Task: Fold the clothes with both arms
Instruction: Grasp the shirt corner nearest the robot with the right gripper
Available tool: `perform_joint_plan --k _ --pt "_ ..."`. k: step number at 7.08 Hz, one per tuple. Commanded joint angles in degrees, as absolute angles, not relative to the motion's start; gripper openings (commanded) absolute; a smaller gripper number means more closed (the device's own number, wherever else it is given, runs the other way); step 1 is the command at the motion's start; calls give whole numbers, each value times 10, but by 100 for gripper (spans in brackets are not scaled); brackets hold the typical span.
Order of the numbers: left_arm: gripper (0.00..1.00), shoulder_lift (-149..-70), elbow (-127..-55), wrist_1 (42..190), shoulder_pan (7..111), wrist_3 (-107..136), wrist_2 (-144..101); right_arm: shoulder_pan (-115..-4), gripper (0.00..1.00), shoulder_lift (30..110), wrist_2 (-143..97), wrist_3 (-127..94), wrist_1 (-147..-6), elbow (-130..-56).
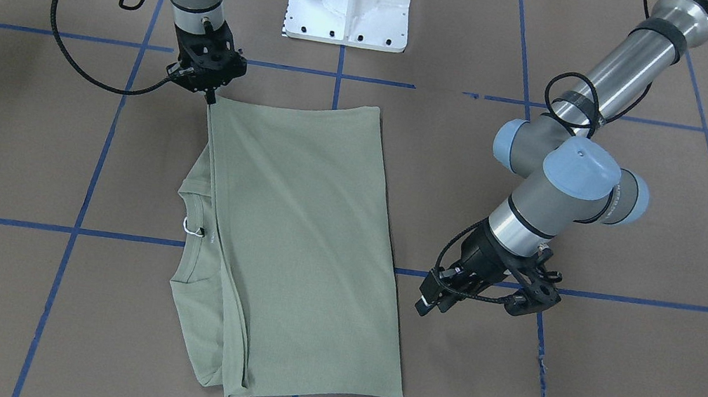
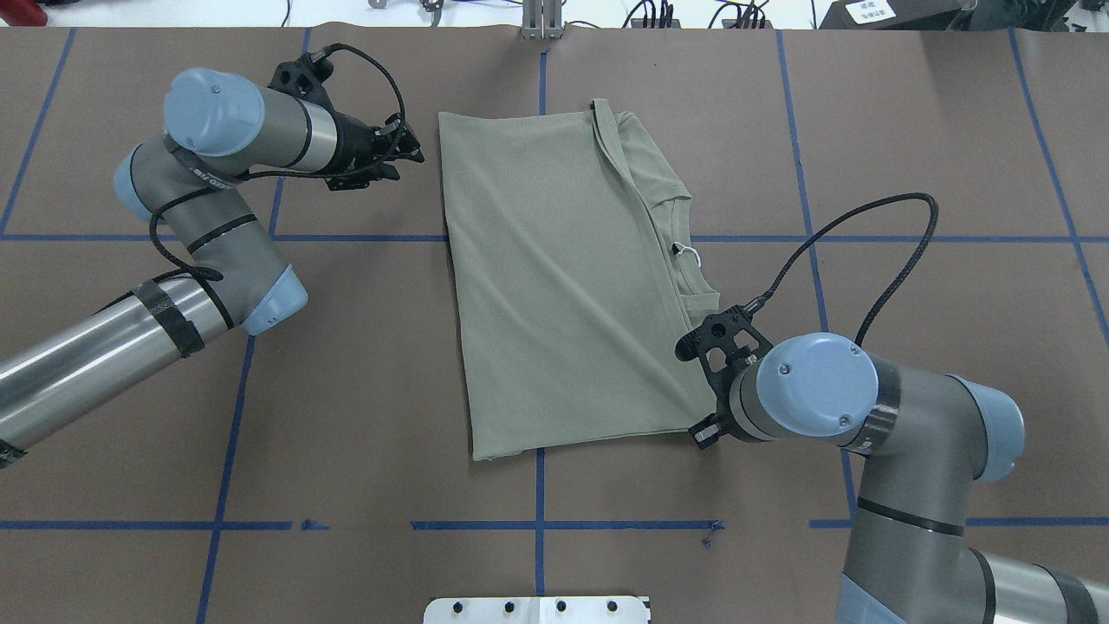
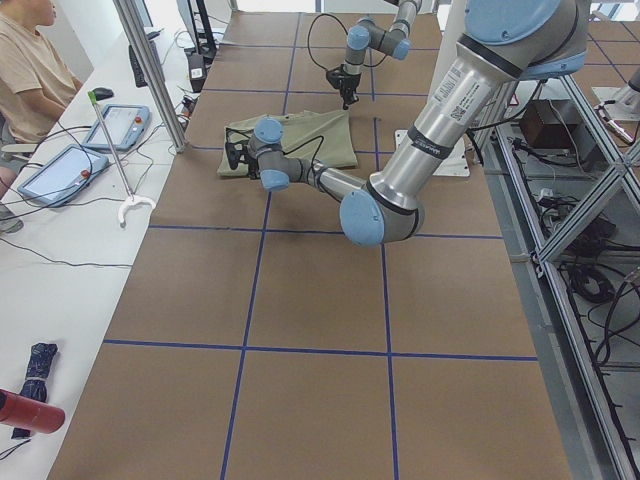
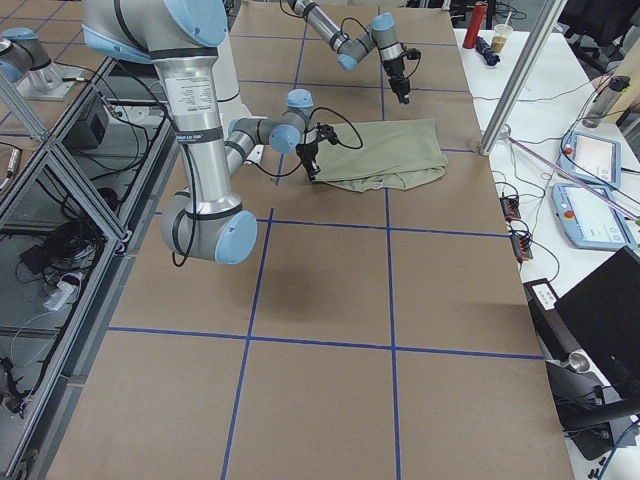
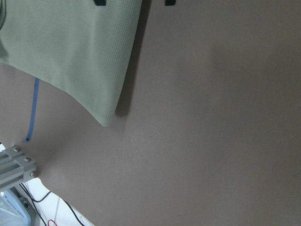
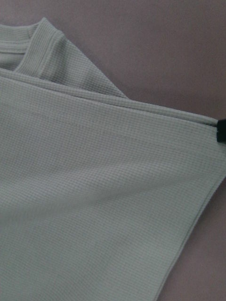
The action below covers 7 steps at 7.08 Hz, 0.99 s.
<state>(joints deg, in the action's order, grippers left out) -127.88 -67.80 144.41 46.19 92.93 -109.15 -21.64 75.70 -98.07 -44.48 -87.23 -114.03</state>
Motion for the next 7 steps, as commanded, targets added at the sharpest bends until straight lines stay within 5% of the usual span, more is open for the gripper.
perform_joint_plan --k 1,3,4,5,7 --pt "53 -1279 -679 1443 461 930 -1091 -214 0 761 -982 -448 -872 -1145" --pt "53 -1279 -679 1443 461 931 -1091 -216 37 769 -979 -453 -873 -1147" --pt "54 -1278 -684 1442 461 931 -1091 -215 48 764 -980 -467 -873 -1147" --pt "54 -1279 -684 1442 461 931 -1091 -215 70 759 -983 -481 -873 -1149" --pt "54 -1279 -684 1442 461 931 -1090 -214 71 744 -982 -664 -872 -1156"
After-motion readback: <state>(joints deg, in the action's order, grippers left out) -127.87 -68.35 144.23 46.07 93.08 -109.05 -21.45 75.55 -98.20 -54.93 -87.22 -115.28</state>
